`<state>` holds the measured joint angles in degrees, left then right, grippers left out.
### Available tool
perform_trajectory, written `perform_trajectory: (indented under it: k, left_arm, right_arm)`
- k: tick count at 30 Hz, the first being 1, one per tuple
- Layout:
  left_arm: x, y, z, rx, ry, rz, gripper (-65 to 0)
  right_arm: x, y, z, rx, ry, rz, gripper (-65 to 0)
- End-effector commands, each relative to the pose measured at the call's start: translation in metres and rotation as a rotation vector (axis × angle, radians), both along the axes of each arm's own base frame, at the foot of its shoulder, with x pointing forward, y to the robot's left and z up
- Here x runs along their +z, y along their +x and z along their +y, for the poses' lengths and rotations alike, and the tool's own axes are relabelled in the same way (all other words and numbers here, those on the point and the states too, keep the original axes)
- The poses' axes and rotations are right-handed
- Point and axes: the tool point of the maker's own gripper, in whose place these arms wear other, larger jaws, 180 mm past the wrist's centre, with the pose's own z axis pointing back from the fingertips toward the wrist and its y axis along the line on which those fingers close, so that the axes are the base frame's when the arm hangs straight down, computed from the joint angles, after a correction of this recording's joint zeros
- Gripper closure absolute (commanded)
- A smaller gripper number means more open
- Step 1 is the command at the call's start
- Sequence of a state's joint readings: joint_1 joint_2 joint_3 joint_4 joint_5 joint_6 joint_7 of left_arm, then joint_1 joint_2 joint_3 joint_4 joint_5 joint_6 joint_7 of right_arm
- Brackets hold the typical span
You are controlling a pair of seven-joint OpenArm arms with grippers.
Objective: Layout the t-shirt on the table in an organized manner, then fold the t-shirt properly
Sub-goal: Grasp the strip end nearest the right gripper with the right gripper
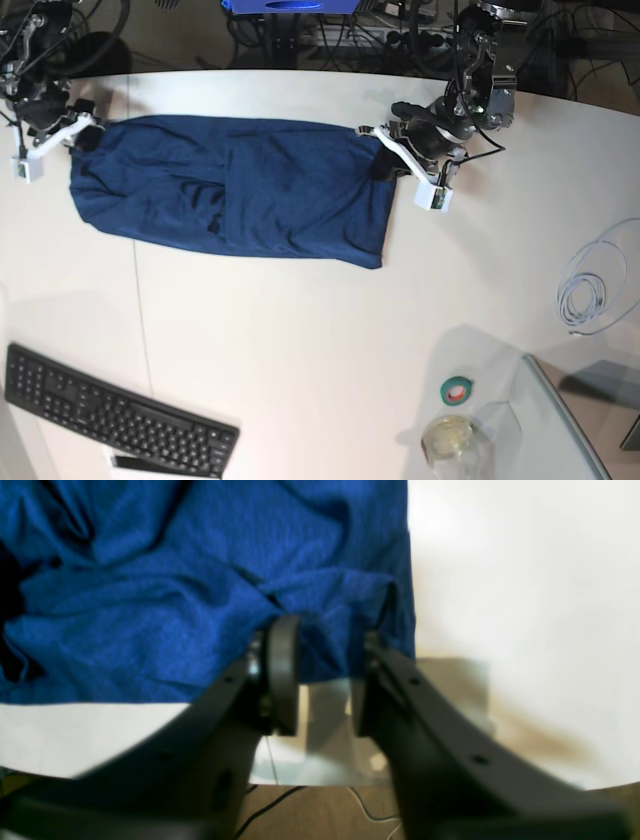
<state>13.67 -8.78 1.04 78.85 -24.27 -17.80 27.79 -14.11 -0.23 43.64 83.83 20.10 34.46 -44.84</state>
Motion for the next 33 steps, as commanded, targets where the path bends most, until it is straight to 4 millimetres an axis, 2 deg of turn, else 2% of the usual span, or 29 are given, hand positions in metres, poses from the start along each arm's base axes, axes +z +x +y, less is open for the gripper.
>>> perform_trajectory:
  k: [1, 4, 10, 17, 21, 22, 24, 27, 29, 31, 33]
  left_arm:
    - [0.0, -0.001, 0.004, 0.001, 0.015, 0.004, 0.0]
    - [0.0, -0.001, 0.004, 0.001, 0.015, 0.004, 0.0]
    - [0.0, -0.001, 0.004, 0.001, 0.015, 0.004, 0.0]
    - [0.0, -0.001, 0.004, 0.001, 0.015, 0.004, 0.0]
    - [0.0, -0.001, 0.004, 0.001, 0.015, 0.004, 0.0]
    - [0.0, -0.001, 0.004, 0.001, 0.015, 0.004, 0.0]
    - [0.0, -0.001, 0.004, 0.001, 0.015, 0.004, 0.0]
    - [0.0, -0.001, 0.004, 0.001, 0.015, 0.004, 0.0]
    - [0.0, 0.0, 0.004, 0.001, 0.015, 0.003, 0.0]
    - [0.002, 0.001, 0.004, 0.0, 0.014, -0.003, 0.0]
    - [0.003, 0.001, 0.004, -0.001, 0.014, -0.005, 0.0]
  right_arm:
    - [0.008, 0.008, -0.005, -0.004, -0.012, -0.037, -7.2]
    - [0.009, 0.01, -0.006, -0.003, -0.014, -0.042, -0.5]
    - [0.015, 0.02, -0.007, -0.004, -0.019, -0.061, -0.3]
    - [0.029, 0.046, -0.01, -0.002, -0.027, -0.101, -0.3]
    - [0.032, 0.048, -0.011, 0.001, -0.034, -0.106, -1.5]
    - [0.033, 0.049, -0.014, 0.001, -0.048, -0.108, -3.9]
    - [0.035, 0.05, -0.029, 0.019, -0.11, -0.091, -12.9]
    - [0.028, 0.053, -0.043, 0.043, -0.116, -0.043, -35.9]
    - [0.021, 0.051, -0.043, 0.11, -0.101, -0.028, -48.6]
    - [0.016, 0.049, -0.046, 0.085, -0.065, -0.028, -54.3]
    - [0.01, 0.039, -0.055, 0.012, -0.023, -0.021, -54.9]
